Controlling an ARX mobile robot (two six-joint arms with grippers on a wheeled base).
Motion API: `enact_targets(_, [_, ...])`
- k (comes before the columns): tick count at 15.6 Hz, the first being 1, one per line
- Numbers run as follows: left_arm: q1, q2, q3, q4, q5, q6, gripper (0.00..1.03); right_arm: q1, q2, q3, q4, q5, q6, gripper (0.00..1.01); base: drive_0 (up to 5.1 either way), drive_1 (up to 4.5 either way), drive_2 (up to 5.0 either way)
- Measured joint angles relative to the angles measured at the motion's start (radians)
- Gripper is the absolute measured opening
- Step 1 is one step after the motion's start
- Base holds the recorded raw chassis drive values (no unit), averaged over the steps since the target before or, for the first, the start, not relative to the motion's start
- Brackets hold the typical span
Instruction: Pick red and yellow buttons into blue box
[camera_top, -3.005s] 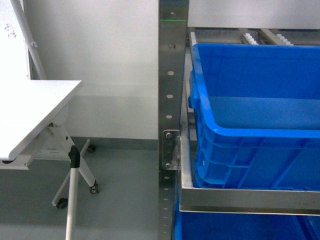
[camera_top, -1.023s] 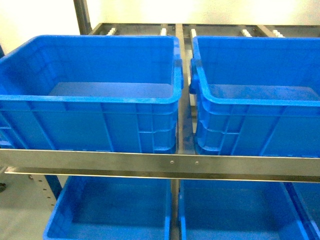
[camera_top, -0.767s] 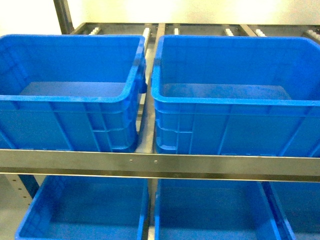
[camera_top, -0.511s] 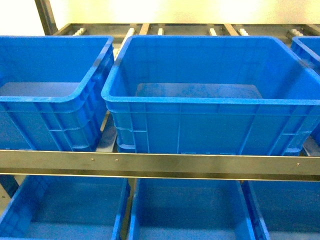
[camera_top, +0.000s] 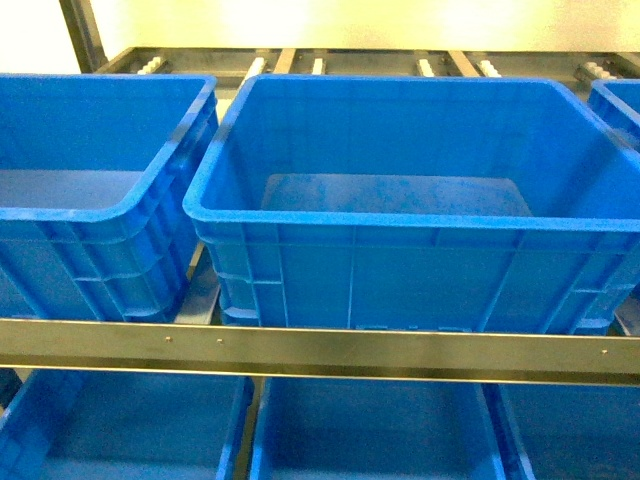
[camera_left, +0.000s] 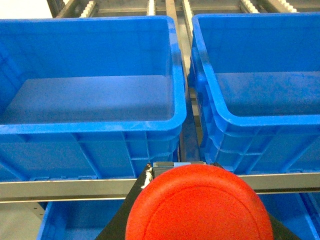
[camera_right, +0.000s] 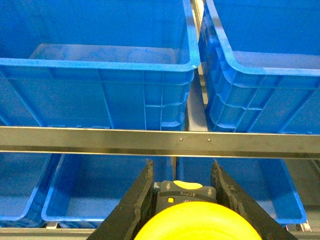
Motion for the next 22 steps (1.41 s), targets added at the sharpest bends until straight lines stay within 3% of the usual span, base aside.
enact_targets(5, [0.0, 0.009, 0.0, -0.004, 0.0, 0.0, 0.26, 0.0, 0.002, 0.0, 0.0, 0.0, 0.0, 0.3, 0.1, 4.26, -4.2])
enact_targets(10, [0.0, 0.004, 0.0, -0.001, 0.0, 0.0, 0.26, 0.0, 0.0, 0.0, 0.0, -0.001, 0.0, 0.3, 0.0, 0.0, 0.0])
enact_targets(20, [0.0, 0.006, 0.0, -0.001, -0.001, 0.0, 0.26, 0.0, 0.0, 0.0, -0.001, -0.001, 0.0, 0.3, 0.0, 4.3, -4.3])
enact_targets(22, [0.0, 0.005, 0.0, -0.001, 0.0, 0.0, 0.26, -0.02, 0.0, 0.003, -0.008, -0.027, -0.011, 0.3, 0.0, 4.3, -4.3])
